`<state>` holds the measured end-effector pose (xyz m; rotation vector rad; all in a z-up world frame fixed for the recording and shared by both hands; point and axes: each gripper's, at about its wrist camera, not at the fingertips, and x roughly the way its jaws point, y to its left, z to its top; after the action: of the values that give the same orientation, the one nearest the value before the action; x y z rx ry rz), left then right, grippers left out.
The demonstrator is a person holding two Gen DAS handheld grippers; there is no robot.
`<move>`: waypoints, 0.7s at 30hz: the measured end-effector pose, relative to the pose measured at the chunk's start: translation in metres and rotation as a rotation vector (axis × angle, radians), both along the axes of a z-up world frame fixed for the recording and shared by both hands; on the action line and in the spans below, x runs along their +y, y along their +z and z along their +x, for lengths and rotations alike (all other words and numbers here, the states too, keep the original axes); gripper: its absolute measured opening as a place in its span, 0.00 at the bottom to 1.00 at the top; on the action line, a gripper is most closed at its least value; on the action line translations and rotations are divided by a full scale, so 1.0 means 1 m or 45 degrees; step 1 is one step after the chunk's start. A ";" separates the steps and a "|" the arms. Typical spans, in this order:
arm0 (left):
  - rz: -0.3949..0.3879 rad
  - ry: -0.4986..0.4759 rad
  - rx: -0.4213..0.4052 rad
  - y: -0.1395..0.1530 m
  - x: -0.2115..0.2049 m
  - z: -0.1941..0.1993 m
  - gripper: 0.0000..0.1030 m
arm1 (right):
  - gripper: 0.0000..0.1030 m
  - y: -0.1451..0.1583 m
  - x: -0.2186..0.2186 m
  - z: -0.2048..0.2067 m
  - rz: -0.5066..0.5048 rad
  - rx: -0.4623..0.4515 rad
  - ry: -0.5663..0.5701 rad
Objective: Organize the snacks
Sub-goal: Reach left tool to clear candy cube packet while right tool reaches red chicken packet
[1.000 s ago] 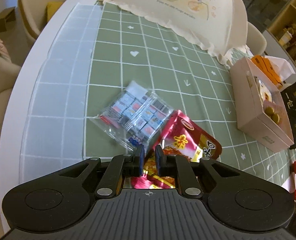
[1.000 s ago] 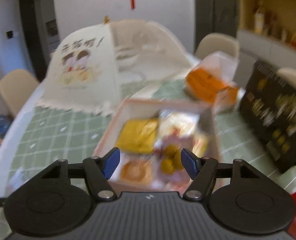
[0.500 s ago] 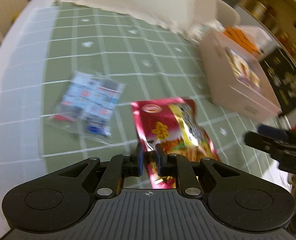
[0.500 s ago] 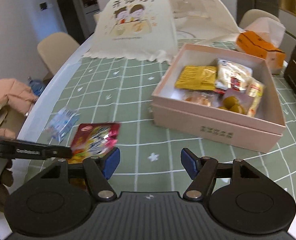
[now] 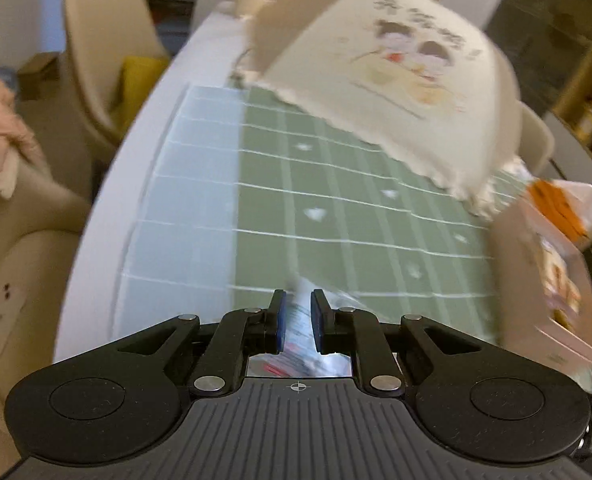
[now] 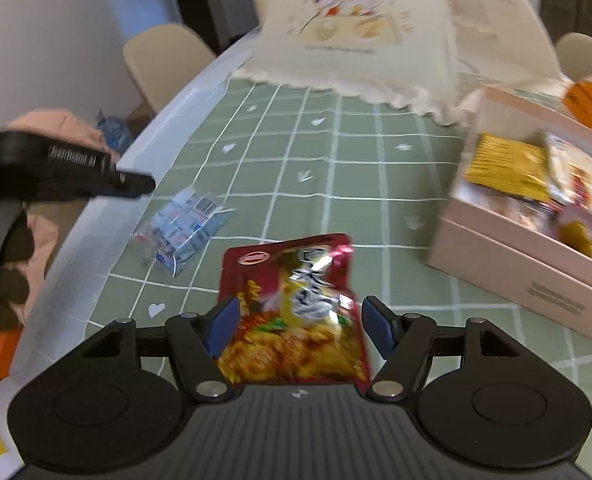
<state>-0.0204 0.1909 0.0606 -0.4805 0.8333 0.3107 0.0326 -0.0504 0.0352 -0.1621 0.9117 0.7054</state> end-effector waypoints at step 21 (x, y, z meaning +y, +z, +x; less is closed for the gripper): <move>0.245 -0.588 0.058 -0.019 -0.085 0.005 0.20 | 0.64 -0.016 -0.069 -0.042 -0.180 0.014 -0.093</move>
<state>-0.0154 0.1063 0.0416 -0.0936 0.9220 -0.0263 -0.0092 -0.1198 0.0188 -0.2488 0.9739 0.5749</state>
